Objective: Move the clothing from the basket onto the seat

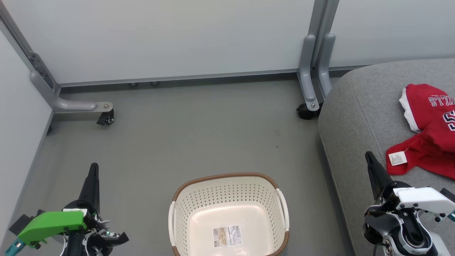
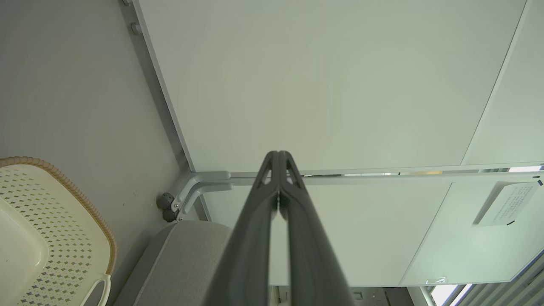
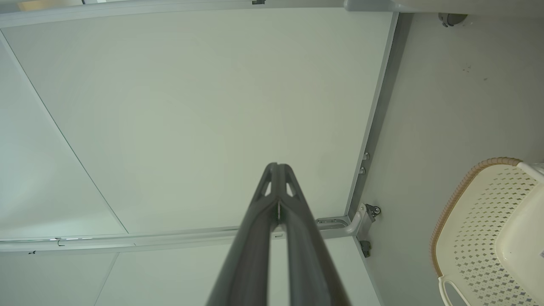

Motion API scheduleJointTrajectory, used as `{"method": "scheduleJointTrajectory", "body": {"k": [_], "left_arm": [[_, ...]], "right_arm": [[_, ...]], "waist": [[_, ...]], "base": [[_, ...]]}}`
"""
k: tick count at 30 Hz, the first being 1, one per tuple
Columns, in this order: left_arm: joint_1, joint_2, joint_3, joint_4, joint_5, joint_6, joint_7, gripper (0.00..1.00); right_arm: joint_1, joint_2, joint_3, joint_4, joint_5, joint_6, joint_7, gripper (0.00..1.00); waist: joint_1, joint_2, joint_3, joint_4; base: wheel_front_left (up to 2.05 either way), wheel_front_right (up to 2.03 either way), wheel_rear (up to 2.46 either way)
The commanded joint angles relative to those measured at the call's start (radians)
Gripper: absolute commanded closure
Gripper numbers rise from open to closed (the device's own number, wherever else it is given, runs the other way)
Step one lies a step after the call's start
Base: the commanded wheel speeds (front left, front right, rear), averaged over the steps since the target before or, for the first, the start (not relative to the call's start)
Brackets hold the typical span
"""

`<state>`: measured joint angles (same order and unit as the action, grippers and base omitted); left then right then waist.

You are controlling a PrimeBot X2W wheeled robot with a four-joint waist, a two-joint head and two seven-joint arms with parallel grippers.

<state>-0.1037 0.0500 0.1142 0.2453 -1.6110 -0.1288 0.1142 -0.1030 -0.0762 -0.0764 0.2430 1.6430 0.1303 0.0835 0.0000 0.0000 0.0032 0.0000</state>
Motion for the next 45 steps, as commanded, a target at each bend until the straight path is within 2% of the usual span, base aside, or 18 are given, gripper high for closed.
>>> {"method": "scheduleJointTrajectory", "body": {"k": [1,45], "left_arm": [[-0.011,0.0,0.003,0.0,-0.003,-0.005,0.004,1.0],[-0.011,0.0,0.002,0.0,-0.004,-0.005,0.004,1.0]], "right_arm": [[-0.007,-0.001,-0.003,0.003,0.0,0.001,0.003,1.0],[-0.008,0.012,-0.019,0.003,-0.015,0.001,0.015,1.0]], "waist": [[0.0,0.0,0.0,0.0],[0.0,0.0,0.0,0.0]], "base": [[0.0,0.0,0.0],[0.0,0.0,0.0]]}}
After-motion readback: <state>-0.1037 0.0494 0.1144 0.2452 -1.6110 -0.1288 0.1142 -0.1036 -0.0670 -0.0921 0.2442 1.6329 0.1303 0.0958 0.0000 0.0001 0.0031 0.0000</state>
